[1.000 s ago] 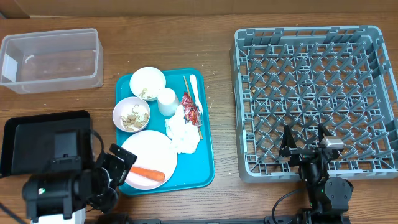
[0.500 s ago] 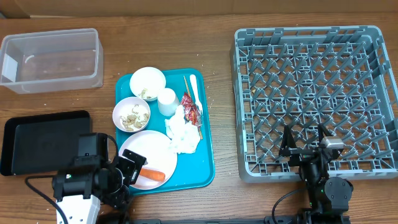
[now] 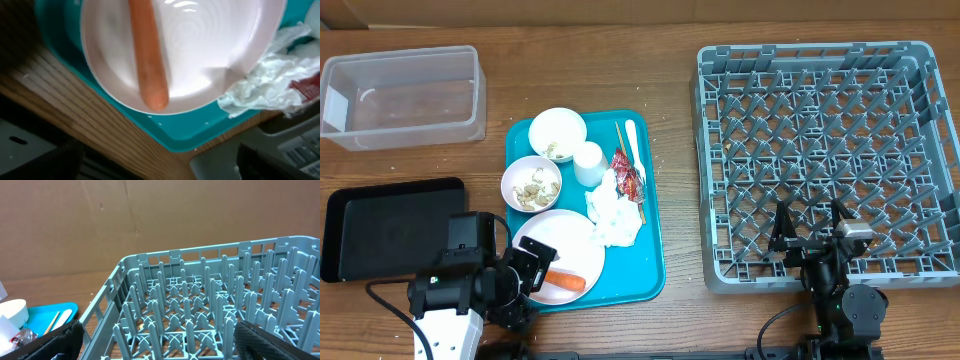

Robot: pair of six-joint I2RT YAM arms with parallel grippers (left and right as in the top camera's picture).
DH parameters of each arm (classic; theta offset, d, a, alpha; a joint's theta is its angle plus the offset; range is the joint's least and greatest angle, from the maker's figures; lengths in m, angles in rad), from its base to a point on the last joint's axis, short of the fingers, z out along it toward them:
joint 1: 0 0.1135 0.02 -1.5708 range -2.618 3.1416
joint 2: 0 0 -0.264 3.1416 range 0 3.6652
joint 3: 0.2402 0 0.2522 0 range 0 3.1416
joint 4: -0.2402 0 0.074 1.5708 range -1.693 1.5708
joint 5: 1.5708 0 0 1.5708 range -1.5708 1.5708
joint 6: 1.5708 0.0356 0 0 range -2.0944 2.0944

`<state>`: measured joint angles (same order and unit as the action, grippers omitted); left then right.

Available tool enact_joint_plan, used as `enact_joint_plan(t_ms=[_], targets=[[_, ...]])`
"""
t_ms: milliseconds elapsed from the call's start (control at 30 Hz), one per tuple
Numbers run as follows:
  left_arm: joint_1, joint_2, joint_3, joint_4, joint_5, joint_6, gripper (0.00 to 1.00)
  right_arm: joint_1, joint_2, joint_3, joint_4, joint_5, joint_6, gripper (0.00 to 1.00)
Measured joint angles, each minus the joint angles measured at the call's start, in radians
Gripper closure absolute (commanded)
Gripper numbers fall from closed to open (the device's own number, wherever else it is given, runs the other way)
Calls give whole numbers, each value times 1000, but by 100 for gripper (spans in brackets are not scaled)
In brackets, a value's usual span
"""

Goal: Sort waste into correct bins and load items into the dishwasher rack
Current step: 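Move the left gripper over the carrot on the white plate, then lower the left gripper and grasp the orange carrot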

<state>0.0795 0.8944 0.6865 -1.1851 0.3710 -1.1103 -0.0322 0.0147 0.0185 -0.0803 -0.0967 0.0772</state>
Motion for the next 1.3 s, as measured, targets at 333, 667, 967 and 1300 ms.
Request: enact_joint_plan(t_ms=[333, 667, 967, 1300], targets=[[-152, 35, 97, -35, -10, 8, 0, 0, 0, 0, 0, 0, 0, 0], [-535, 204, 302, -235, -294, -432, 0, 0, 0, 0, 0, 0, 0, 0], [-528, 407, 251, -181, -339, -619, 0, 0, 0, 0, 1, -1, 0, 0], [-446, 418, 131, 38, -333, -508, 0, 0, 0, 0, 0, 0, 0, 0]])
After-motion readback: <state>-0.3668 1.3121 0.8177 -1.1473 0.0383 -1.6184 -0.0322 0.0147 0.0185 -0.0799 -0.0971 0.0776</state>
